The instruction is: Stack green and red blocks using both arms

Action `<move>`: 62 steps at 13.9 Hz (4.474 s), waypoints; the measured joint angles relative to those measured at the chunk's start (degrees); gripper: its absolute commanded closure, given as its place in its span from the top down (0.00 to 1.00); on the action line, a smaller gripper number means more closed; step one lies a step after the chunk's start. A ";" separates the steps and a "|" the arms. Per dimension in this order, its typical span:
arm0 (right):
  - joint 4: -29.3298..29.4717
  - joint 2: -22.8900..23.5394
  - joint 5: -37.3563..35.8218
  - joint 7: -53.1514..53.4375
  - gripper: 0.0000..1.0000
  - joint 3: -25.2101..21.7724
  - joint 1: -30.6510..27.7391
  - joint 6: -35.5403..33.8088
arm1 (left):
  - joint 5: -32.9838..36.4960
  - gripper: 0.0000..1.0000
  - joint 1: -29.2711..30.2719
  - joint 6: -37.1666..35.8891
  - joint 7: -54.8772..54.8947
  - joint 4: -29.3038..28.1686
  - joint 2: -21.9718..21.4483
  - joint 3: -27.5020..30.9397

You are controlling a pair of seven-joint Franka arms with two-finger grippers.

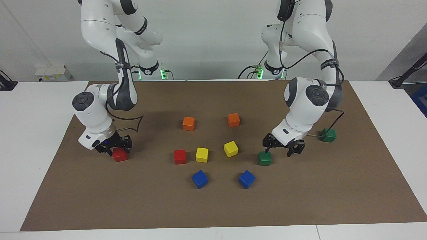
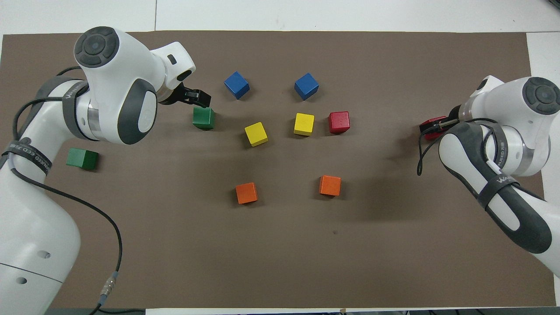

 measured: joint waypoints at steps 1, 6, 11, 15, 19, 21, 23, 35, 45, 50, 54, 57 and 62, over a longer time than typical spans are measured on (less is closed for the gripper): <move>0.52 -0.45 0.00 0.00 1.00 0.01 0.01 -1.24 | 0.00 1.00 -0.12 0.79 -0.01 -0.13 0.62 0.00; 12.03 -5.69 0.05 3.49 1.00 0.98 1.80 -17.99 | 0.00 1.00 -0.92 6.73 -0.56 -4.18 2.25 0.01; 18.26 -4.70 -1.11 20.52 1.00 1.36 14.34 -21.62 | 0.00 1.00 -1.73 9.69 -1.14 -7.61 2.21 0.03; 23.79 0.74 -2.21 26.38 1.00 1.36 18.09 -23.14 | 0.00 0.00 -2.47 11.44 -2.18 -9.31 2.18 0.06; 31.55 8.09 -2.54 29.35 1.00 1.37 20.47 -24.12 | 0.50 0.00 -2.47 10.96 -2.54 -9.03 1.82 0.64; 32.98 10.37 -2.55 30.48 1.00 1.37 21.21 -23.68 | 0.50 0.00 -2.26 8.74 -3.38 -7.32 1.31 1.05; 33.18 11.58 -2.55 32.24 1.00 1.37 21.74 -20.89 | 0.50 0.00 -0.41 4.00 -3.92 -5.15 -0.90 1.45; 23.48 12.53 -2.52 33.87 1.00 1.28 22.42 -10.33 | 1.13 0.00 25.29 -6.89 29.41 -13.29 -13.45 2.28; 17.32 11.41 -2.52 33.87 0.99 1.39 22.51 -4.98 | 1.13 0.00 28.25 4.01 33.30 -25.12 -15.65 2.01; 16.06 11.41 -2.52 33.87 0.00 1.40 22.72 -3.23 | 1.13 0.00 28.23 4.04 31.85 -25.99 -15.80 1.69; 16.51 11.20 -2.50 36.33 0.00 1.38 22.70 -4.70 | 1.13 0.00 28.22 4.30 31.45 -26.74 -16.10 1.51; 21.41 8.96 -2.82 35.70 0.00 0.56 21.72 -13.06 | 1.13 0.04 28.22 5.53 31.44 -27.23 -16.21 1.51; 20.17 -0.36 -2.81 19.97 0.00 0.12 9.94 -19.66 | 1.13 1.00 28.19 11.41 31.45 -31.78 -17.75 1.50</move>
